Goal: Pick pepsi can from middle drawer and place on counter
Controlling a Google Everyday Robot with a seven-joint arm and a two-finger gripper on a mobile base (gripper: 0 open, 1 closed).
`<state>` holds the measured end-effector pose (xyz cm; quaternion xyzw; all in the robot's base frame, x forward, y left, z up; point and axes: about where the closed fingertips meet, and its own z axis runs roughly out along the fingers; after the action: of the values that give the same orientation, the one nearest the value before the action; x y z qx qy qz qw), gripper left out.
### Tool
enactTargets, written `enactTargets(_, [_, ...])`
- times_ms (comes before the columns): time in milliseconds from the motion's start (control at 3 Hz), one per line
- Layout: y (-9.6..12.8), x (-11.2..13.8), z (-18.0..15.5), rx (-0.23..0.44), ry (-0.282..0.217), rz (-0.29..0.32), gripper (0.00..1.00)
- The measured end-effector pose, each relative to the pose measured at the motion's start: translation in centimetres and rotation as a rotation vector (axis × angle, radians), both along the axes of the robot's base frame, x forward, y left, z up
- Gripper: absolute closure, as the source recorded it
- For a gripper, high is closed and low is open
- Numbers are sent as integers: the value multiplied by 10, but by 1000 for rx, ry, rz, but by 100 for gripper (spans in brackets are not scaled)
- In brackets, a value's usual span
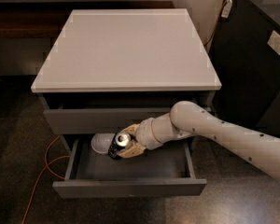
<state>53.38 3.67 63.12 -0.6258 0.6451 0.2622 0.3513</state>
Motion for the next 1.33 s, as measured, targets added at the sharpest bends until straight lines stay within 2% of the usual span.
enactTargets(667, [5,-4,10,4,16,-8,100])
enactTargets(1333, [29,-33,84,-2,74,7,100])
